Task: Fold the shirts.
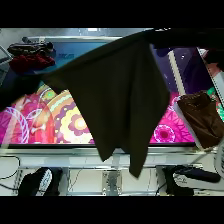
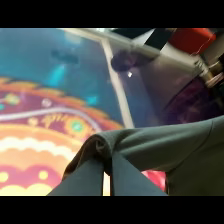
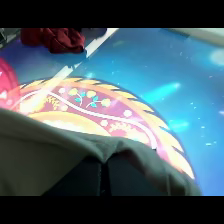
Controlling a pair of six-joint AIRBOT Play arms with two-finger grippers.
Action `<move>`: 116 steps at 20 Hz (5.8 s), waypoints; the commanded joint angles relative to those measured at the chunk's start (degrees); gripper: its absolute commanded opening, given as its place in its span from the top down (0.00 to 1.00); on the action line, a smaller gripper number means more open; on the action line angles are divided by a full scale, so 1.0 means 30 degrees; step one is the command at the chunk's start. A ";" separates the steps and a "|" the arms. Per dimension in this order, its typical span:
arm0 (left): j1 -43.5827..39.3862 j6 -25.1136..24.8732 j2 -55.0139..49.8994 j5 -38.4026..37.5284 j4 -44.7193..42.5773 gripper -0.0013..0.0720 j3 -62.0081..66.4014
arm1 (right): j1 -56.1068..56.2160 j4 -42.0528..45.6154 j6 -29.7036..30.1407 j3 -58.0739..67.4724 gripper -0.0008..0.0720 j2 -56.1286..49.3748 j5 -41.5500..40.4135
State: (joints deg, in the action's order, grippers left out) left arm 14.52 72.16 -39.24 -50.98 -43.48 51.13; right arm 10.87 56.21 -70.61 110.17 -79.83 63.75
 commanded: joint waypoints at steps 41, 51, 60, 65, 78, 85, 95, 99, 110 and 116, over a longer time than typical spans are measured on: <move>0.0138 0.0809 -2.5835 -0.3417 -1.0630 0.24 1.7653 | 0.6615 -0.6404 -1.1154 -2.6068 0.37 0.4051 -0.1093; -0.0197 -0.0379 -2.6272 -0.3213 -0.9785 0.24 1.7850 | 0.9340 -0.9967 -1.2080 -2.6068 0.40 0.1078 -0.6084; -0.0168 -0.0350 -2.6287 -0.3257 -0.9428 0.24 1.8396 | 0.7497 -0.8728 -1.2182 -2.6061 0.82 0.1086 -0.7686; -0.0117 -0.0372 -2.6287 -0.3468 -0.8772 0.24 1.8396 | 0.6987 -0.8371 -1.2043 -2.6061 0.97 0.1392 -0.7766; 0.0954 -0.2652 -2.7234 -0.6346 -0.4983 0.24 1.8404 | 0.6987 -0.7300 -1.1591 -2.6061 0.97 0.2594 -0.7788; 0.0641 -0.2798 -2.7175 -0.6827 -0.4911 0.97 1.8404 | 0.6987 -0.7155 -1.0746 -2.5522 0.97 0.2645 -0.8488; 0.1559 -0.2390 -1.7420 -0.6863 -0.4911 0.97 1.8965 | 0.6965 0.5727 -0.9865 -1.7413 0.98 0.9027 -0.7140; 0.1967 -0.1537 -1.1861 -0.6914 -0.4932 0.97 1.8965 | 0.6965 0.8524 -1.0163 -1.4258 0.98 1.1868 -0.2120; 0.1027 -0.0036 -1.2968 -0.9748 -0.4925 0.97 1.7821 | 0.6987 -0.5151 -0.6397 -2.4429 0.43 0.4583 -0.5588; 0.0546 -0.0189 -1.5045 -0.9675 -0.4925 0.97 1.7726 | 0.6987 -1.6065 0.0182 -2.4538 0.43 -0.1370 -0.4422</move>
State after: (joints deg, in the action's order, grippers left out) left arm 16.64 71.92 -81.84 -79.79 -58.28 104.57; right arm 31.79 23.49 -78.15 37.56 -77.06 48.73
